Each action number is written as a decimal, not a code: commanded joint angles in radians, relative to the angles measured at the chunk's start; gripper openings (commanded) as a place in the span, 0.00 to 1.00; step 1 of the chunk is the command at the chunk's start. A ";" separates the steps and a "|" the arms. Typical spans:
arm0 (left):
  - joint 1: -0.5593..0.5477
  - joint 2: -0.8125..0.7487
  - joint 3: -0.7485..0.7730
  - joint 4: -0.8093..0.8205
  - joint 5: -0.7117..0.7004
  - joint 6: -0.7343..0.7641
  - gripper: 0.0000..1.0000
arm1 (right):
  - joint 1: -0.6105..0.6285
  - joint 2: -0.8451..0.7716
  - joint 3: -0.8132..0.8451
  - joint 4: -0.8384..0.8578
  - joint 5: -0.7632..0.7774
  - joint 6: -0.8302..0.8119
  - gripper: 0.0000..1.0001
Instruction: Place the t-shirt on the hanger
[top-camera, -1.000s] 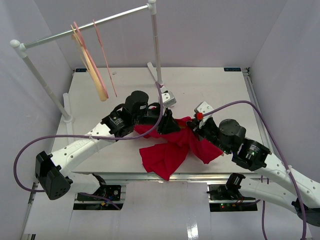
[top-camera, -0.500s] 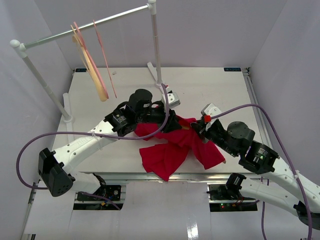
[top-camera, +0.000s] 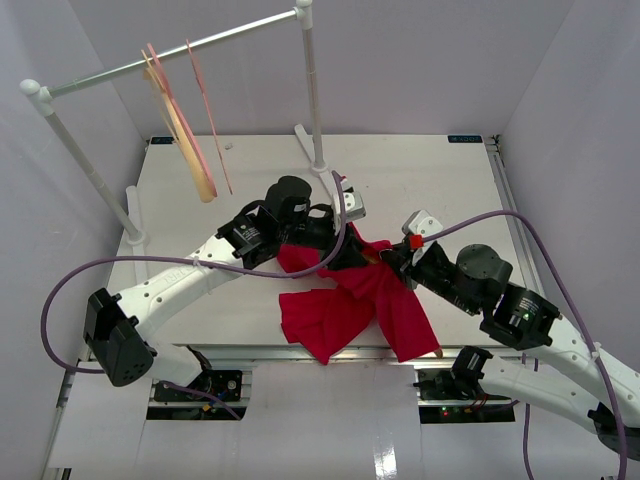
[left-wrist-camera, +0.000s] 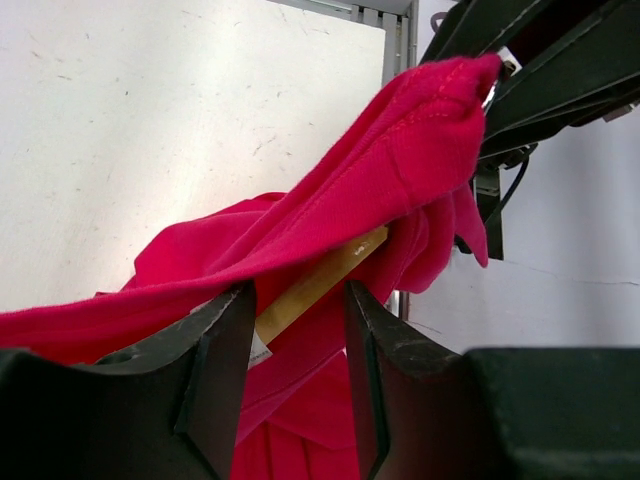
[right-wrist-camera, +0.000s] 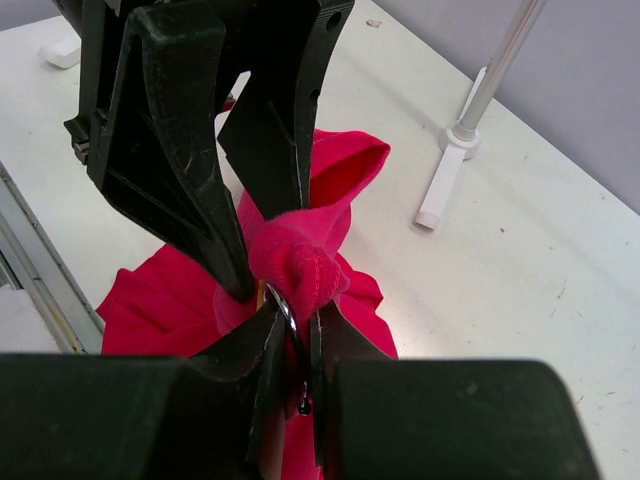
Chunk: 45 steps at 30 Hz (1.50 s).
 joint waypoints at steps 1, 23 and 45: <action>-0.003 -0.014 -0.020 0.009 0.095 0.024 0.56 | 0.002 -0.033 0.053 0.103 -0.001 0.009 0.08; -0.018 0.007 -0.042 0.066 0.267 -0.016 0.10 | 0.002 -0.039 0.051 0.130 -0.083 -0.002 0.08; -0.021 -0.227 -0.062 -0.065 -0.342 -0.189 0.00 | 0.002 -0.111 -0.064 0.115 0.188 0.020 0.12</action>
